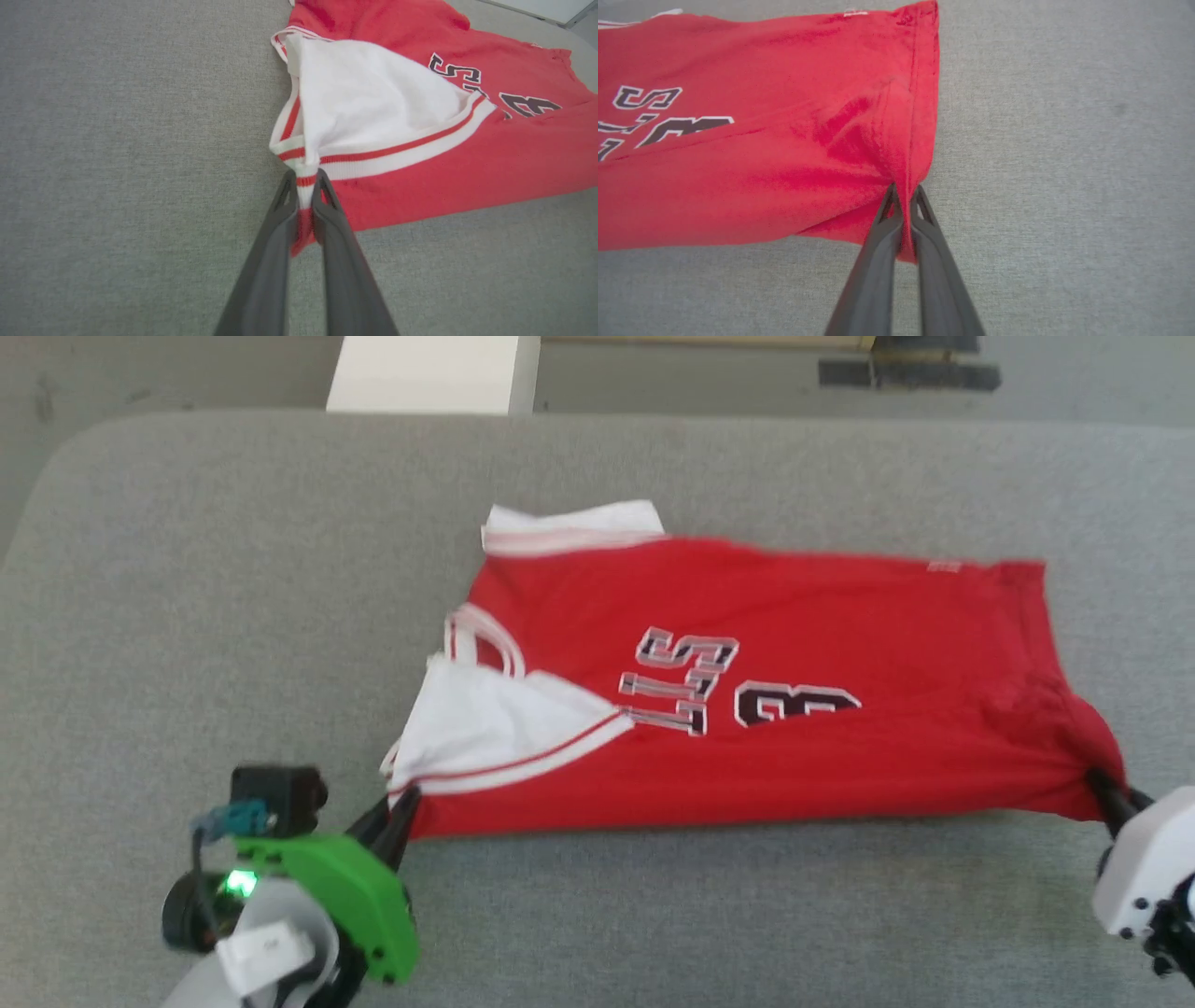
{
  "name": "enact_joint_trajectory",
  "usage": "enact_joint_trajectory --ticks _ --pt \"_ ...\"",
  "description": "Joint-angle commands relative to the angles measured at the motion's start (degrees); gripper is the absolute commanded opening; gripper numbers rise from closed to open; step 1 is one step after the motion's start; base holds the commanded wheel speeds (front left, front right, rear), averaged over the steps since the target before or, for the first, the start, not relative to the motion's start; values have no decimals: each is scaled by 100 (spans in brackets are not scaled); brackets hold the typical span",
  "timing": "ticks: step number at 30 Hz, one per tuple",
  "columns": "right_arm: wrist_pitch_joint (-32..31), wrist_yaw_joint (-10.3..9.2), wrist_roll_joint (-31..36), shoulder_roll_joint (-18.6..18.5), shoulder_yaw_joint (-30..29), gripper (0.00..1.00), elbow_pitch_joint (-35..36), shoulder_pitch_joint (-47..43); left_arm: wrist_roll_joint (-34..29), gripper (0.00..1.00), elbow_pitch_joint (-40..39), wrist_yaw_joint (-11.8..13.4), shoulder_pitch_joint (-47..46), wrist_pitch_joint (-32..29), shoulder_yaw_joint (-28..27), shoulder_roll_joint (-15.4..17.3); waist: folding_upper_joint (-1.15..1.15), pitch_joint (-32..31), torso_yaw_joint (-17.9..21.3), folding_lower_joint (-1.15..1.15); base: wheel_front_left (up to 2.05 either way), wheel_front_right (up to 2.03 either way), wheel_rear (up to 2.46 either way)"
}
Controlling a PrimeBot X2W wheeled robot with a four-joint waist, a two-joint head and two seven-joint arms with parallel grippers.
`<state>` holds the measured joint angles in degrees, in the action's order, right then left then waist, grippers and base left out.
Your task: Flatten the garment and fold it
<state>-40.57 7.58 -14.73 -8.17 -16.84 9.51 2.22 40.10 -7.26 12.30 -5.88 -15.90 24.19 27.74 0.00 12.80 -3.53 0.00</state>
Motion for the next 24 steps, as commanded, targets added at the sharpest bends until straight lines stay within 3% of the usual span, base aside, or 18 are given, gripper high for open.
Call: enact_joint_trajectory --ticks 1,5,10,14,20,22,23,24 --pt "-64 -9 -37 11 -72 0 114 -102 38 0 -123 104 192 -31 -70 109 0 -245 74 0 0 0 0" --pt "-253 -9 -90 145 -279 0 441 -485 145 0 -564 376 775 -121 -163 223 0 -308 91 0 0 0 0" --pt "-371 -9 -108 387 -559 0 654 -1059 378 0 -767 603 1502 -67 -197 123 0 -259 86 0 0 0 0" --pt "-292 -9 -58 481 -621 0 566 -1391 549 0 -610 638 1825 -10 -148 -35 0 -247 68 0 0 0 0" --pt "-85 -9 -124 523 -521 0 203 -1474 757 0 -95 490 1797 118 -104 -310 0 -329 28 0 0 0 0" --pt "27 -9 -127 526 -476 3 58 -1435 762 45 119 425 1695 187 -99 -371 0 -371 17 0 0 0 0" --pt "110 -9 -129 526 -455 42 -15 -1407 781 69 227 374 1645 190 -77 -401 0 -409 12 0 0 0 0" --pt "159 -9 -122 527 -441 50 -81 -1393 803 95 301 342 1612 203 -75 -430 0 -436 9 0 0 0 0"
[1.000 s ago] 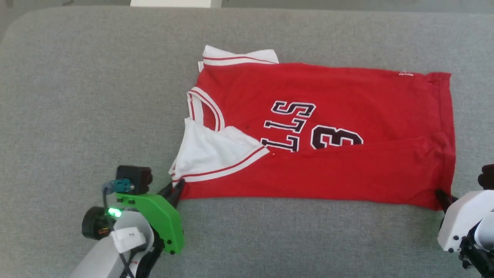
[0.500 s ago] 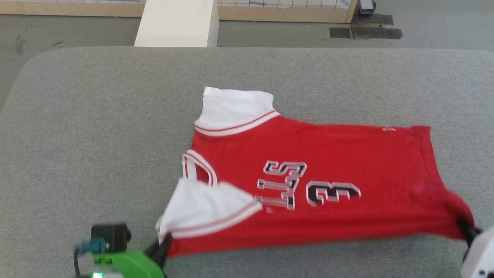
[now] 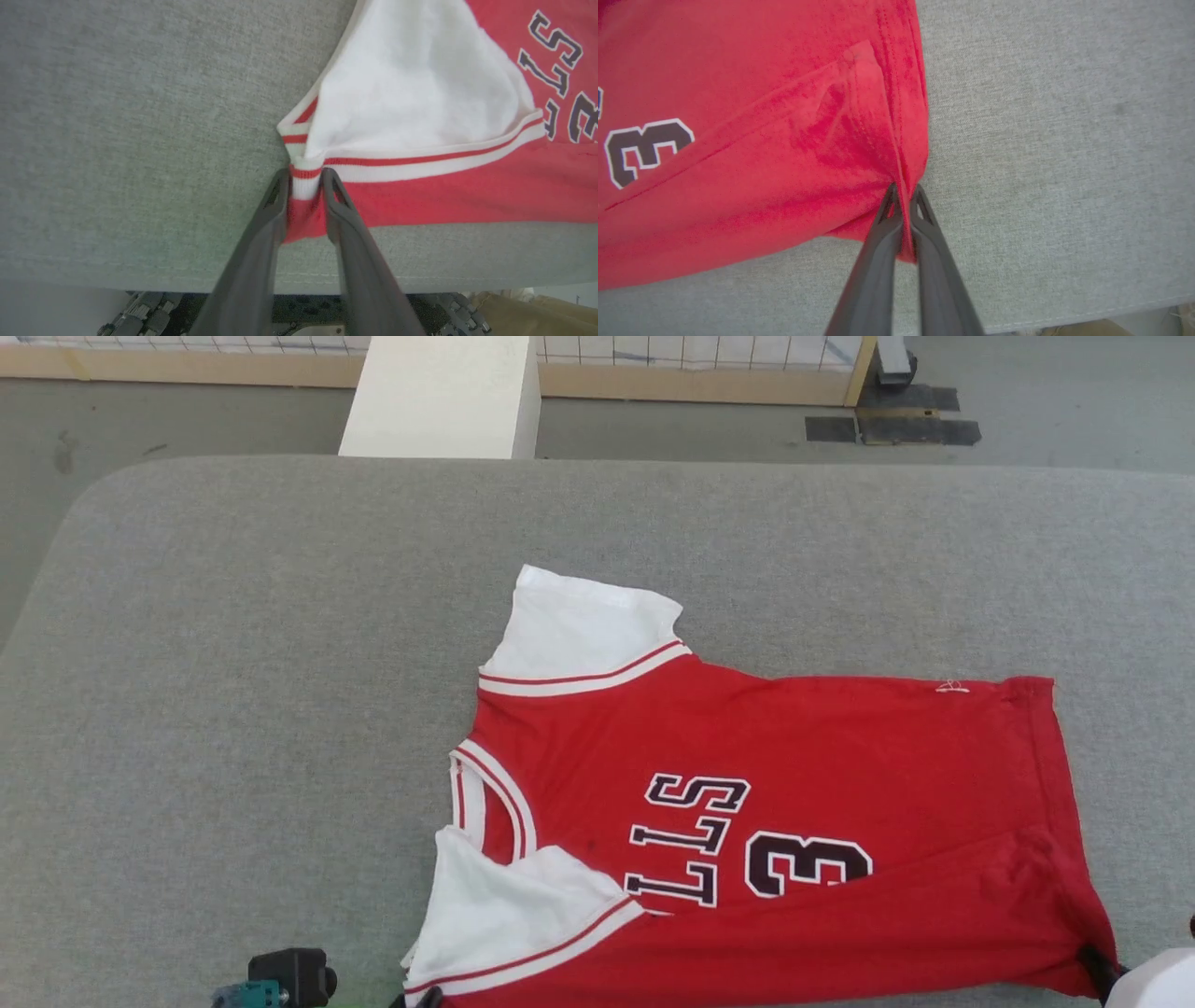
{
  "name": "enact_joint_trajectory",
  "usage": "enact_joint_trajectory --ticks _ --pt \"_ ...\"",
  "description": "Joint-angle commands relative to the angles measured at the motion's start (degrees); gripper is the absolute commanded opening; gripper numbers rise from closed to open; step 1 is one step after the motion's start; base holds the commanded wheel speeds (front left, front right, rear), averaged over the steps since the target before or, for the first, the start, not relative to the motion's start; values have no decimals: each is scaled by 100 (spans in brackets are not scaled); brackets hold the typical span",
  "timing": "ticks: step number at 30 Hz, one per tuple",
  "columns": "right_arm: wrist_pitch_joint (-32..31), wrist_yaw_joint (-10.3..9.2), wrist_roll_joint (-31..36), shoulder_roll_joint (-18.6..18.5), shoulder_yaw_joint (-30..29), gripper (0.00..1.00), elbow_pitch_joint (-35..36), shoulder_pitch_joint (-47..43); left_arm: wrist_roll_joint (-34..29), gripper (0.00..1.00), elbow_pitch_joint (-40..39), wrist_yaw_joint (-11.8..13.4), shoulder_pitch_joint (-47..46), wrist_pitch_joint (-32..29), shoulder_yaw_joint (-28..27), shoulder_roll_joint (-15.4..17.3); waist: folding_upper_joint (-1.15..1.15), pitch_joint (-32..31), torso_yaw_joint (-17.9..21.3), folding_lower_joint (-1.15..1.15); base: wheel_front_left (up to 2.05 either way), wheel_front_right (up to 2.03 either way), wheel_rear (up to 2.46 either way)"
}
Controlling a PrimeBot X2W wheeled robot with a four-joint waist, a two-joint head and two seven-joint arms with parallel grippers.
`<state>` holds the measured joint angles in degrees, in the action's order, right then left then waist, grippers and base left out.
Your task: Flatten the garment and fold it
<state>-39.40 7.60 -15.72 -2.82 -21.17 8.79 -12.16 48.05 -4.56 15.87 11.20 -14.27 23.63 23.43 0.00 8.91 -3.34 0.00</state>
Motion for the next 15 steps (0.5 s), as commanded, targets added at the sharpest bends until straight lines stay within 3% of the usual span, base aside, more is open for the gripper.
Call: enact_joint_trajectory --ticks 1,2,10,15 --pt "90 -11 -4 -8 37 74 -79 51 28 100 112 -49 -125 56 -17 -23 0 -86 -13 0 0 0 0" --pt "125 -11 -7 -8 71 100 -124 58 41 100 167 -75 -140 70 -16 -36 0 -115 -13 0 0 0 0" --pt "597 -11 -7 -7 78 100 115 127 -53 100 18 -89 -76 908 -463 -45 0 -325 26 0 0 0 0" --pt "1275 -11 443 -40 54 100 493 234 -767 100 -580 -83 -395 1823 -651 142 0 -234 93 0 0 0 0"
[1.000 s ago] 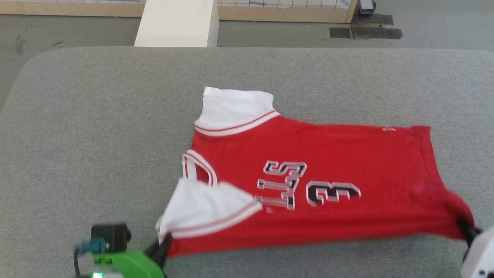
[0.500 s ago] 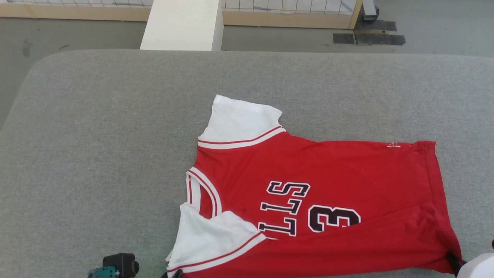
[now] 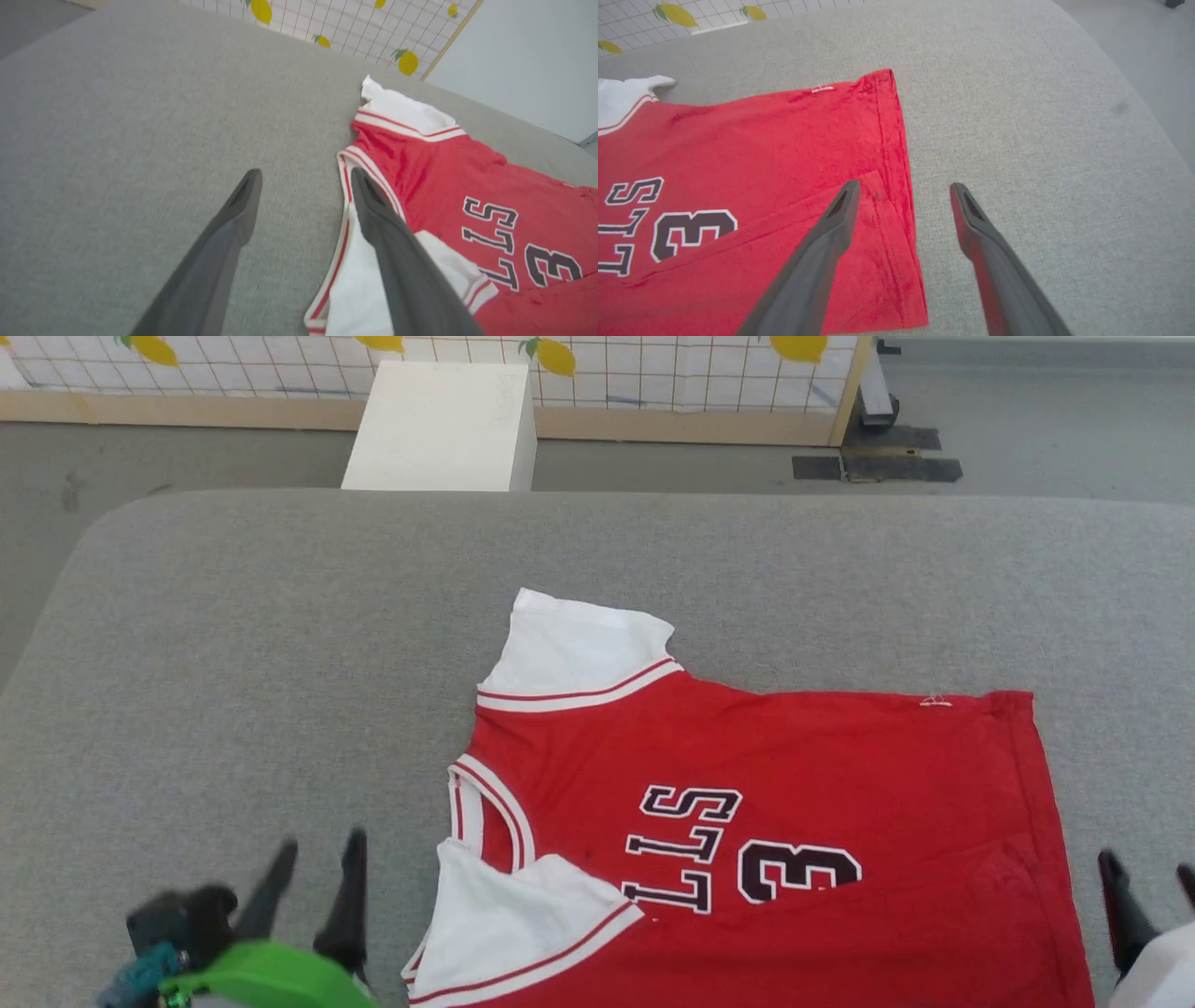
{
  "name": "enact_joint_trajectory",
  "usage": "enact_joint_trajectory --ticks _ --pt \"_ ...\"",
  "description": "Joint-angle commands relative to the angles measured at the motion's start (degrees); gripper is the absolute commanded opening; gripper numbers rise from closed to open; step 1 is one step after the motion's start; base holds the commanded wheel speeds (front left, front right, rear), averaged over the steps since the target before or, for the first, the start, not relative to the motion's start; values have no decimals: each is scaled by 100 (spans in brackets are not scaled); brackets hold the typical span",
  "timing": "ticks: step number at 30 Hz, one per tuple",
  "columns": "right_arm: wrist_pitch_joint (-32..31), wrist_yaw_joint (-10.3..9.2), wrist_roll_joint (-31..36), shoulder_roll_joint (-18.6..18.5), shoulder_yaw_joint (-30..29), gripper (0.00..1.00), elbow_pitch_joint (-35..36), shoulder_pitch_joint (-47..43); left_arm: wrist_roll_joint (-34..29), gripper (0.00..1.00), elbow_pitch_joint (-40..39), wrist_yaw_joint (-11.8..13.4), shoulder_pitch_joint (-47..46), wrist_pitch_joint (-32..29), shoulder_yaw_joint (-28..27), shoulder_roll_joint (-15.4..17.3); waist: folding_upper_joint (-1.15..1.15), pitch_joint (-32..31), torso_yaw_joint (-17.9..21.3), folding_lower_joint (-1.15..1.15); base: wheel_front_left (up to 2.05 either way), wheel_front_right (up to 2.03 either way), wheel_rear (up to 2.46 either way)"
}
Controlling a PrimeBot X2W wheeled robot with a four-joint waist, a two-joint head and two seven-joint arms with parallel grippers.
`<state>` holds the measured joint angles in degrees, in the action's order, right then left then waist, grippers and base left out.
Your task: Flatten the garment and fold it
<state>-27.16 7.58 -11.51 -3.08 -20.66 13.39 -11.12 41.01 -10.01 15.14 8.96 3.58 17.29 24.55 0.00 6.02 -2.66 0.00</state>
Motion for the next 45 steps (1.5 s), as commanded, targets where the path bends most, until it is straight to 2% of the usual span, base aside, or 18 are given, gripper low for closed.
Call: enact_joint_trajectory --ticks 1,5,7,9,11,14,17,19,21,26,35,36,37,45 --pt "179 -9 57 -8 9 100 80 173 -224 100 -129 6 -295 143 -21 76 0 106 45 0 0 0 0" --pt "440 -9 79 11 148 100 187 340 -955 100 -394 41 -1233 324 -6 349 0 469 146 0 0 0 0" --pt "497 -9 43 15 243 100 263 458 -1323 100 -446 -35 -1872 173 100 541 0 726 209 0 0 0 0" --pt "552 -9 18 17 322 100 332 589 -1492 100 -445 -175 -2554 -75 231 587 0 1004 248 0 0 0 0" --pt "632 -9 -16 18 394 100 385 767 -1701 100 -253 -447 -3269 -429 444 720 0 1303 283 0 0 0 0" --pt "729 -9 -38 19 531 100 415 1046 -1774 100 198 -918 -4307 -962 743 719 0 1705 336 0 0 0 0" --pt "806 -9 -39 19 604 100 428 1279 -1572 100 779 -1384 -5109 -1503 947 611 0 2037 393 0 0 0 0" --pt "826 -9 -66 19 636 100 420 1388 -1409 100 1142 -1598 -5464 -1763 1012 526 0 2202 435 0 0 0 0" --pt "834 -9 -91 20 665 100 411 1473 -1277 100 1458 -1769 -5706 -1983 1067 486 0 2353 491 0 0 0 0" --pt "848 -9 -104 20 665 100 369 1616 -1002 100 2059 -1987 -5984 -2533 1217 475 0 2636 604 0 0 0 0" --pt "815 -9 -107 20 596 100 348 1703 -614 100 2506 -2066 -6082 -3193 1326 462 0 2865 684 0 0 0 0" --pt "808 -9 -106 20 593 100 350 1705 -603 73 2527 -2066 -6078 -3237 1344 464 0 2876 687 0 0 0 0" --pt "801 -9 -106 20 591 100 353 1711 -597 0 2542 -2069 -6078 -3264 1360 470 0 2890 691 0 0 0 0" --pt "701 -9 -59 -69 738 100 508 1890 -654 0 2648 -2056 -6070 -2980 1360 477 0 2758 655 0 0 0 0"
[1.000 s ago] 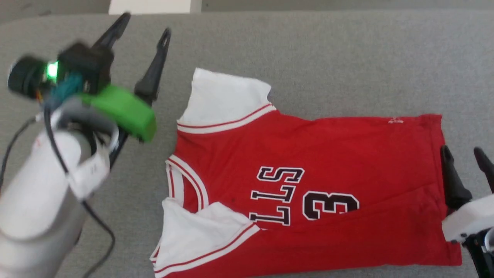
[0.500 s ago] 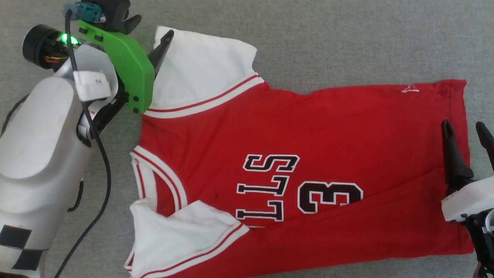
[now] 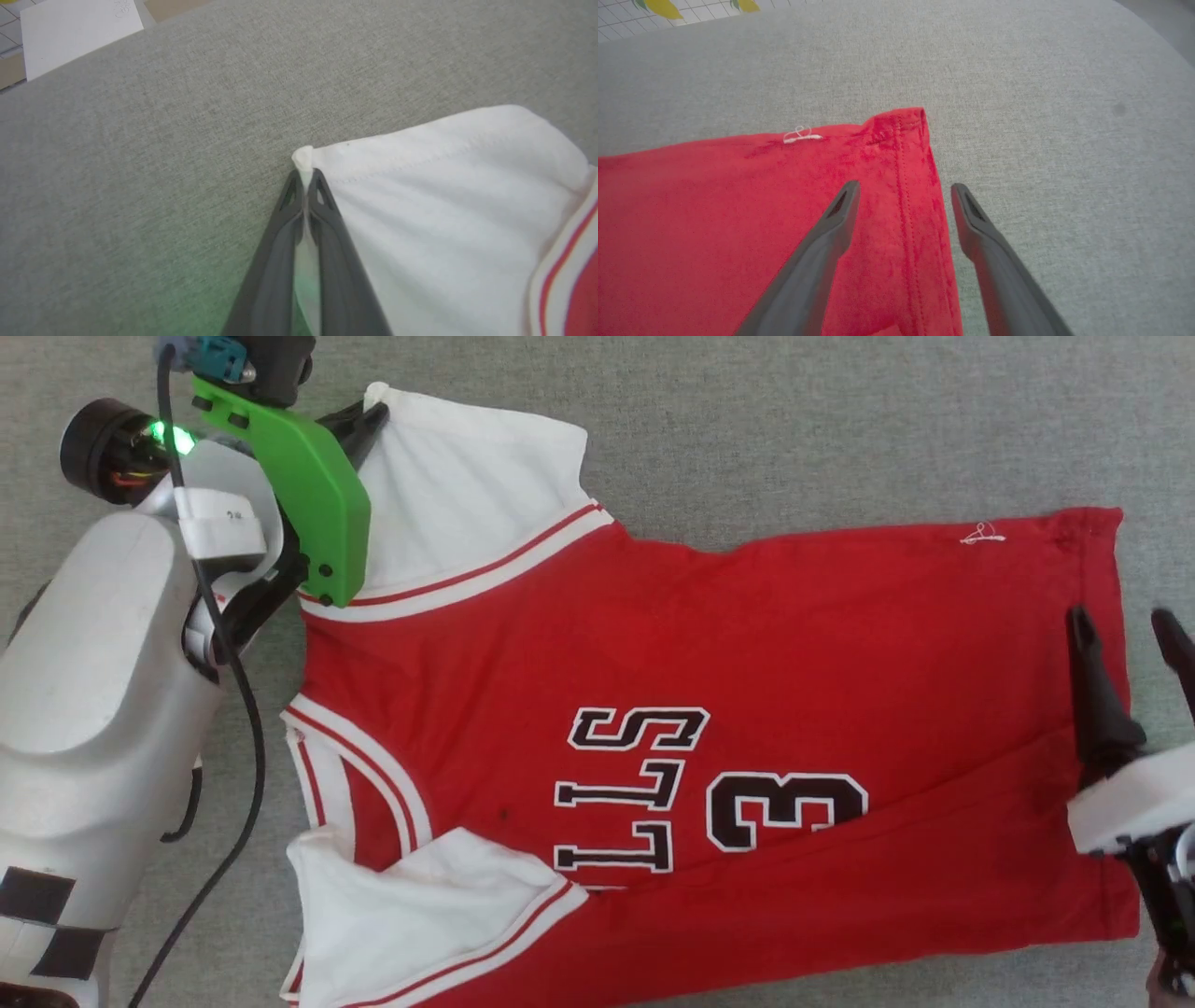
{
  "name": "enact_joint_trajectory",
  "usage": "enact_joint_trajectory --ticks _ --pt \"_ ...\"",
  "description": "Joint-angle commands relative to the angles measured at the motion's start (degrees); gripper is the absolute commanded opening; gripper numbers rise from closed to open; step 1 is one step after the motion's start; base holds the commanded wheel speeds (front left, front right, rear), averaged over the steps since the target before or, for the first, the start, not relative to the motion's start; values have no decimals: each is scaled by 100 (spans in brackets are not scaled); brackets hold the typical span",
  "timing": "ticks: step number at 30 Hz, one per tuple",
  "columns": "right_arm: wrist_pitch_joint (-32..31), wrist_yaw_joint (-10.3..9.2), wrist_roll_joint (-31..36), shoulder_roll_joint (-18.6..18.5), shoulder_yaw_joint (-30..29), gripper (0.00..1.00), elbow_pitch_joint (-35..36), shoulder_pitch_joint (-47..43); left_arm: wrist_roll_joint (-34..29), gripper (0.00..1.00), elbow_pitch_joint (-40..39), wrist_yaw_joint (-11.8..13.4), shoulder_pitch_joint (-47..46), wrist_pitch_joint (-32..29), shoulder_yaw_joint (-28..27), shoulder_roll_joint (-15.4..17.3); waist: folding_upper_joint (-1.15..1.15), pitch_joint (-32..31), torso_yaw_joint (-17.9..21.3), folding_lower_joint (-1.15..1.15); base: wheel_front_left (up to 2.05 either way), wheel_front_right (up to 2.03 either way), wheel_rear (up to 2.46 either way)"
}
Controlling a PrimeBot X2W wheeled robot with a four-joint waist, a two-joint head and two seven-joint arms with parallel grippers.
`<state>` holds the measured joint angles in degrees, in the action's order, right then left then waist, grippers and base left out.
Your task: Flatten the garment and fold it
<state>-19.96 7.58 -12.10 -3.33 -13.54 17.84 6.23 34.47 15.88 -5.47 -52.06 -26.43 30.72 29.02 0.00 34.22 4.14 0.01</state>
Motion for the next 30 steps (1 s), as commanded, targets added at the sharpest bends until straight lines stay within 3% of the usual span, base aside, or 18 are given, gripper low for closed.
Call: enact_joint_trajectory --ticks 1,6,12,18,24,25,26,27,28,30 --pt "-51 -9 1 -109 74 100 108 224 2 0 78 3 43 60 18 20 0 -102 -37 -1 0 0 0" --pt "-314 -9 -156 -523 239 100 337 1003 11 0 158 -11 114 229 70 -50 0 -295 -123 -1 0 0 0" --pt "-1368 -9 -512 -868 117 100 -328 1839 27 0 174 -23 161 326 153 -150 0 -346 -252 -1 0 0 0" --pt "-2914 -9 -467 -1188 -215 100 -902 1826 22 0 172 -24 125 393 238 -251 0 -232 -440 -1 0 0 0" --pt "-3129 -9 -501 -1107 -285 100 -994 1698 25 0 207 -25 74 412 270 -270 0 -142 -507 -1 0 0 0" --pt "-3178 -9 -481 -1089 -288 91 -1037 1688 24 0 210 -26 56 414 275 -274 0 -126 -518 -1 0 0 0" --pt "-3206 -9 -467 -1081 -281 46 -1062 1688 23 0 211 -26 42 419 278 -278 0 -114 -525 -1 0 0 0" --pt "-3219 -9 -452 -1080 -276 31 -1085 1703 19 0 208 -26 22 429 282 -282 0 -96 -535 -1 0 0 0" --pt "-3218 -9 -438 -1077 -274 0 -1107 1716 10 0 204 -27 5 444 285 -283 0 -81 -542 -1 0 0 0" --pt "-3208 -9 -419 -1071 -264 0 -1165 1751 -3 0 195 -24 -35 489 283 -291 0 -49 -559 -1 0 0 0"
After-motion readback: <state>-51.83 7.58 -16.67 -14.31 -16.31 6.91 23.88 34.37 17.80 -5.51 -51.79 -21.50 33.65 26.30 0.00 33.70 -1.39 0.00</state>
